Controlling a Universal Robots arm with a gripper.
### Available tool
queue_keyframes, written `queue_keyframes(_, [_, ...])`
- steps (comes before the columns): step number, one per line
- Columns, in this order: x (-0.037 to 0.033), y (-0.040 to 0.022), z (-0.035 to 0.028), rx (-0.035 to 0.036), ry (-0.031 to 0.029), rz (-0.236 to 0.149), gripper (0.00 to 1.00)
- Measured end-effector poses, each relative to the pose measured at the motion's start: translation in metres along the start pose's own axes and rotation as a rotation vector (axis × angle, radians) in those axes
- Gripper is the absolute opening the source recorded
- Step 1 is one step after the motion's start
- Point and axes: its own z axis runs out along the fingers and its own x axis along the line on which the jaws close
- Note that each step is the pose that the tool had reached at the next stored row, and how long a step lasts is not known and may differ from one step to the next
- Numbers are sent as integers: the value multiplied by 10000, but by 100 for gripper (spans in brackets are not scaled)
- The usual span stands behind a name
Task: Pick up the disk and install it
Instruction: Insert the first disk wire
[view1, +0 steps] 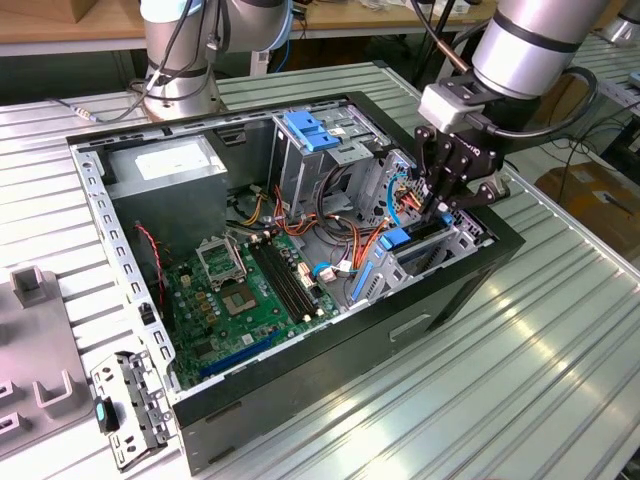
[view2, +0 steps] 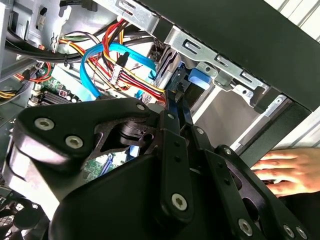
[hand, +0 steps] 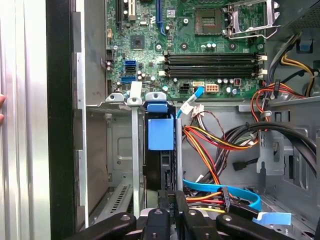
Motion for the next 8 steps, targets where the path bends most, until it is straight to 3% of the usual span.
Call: queue_keyframes(8, [-1,0,47,0,-3,0,16])
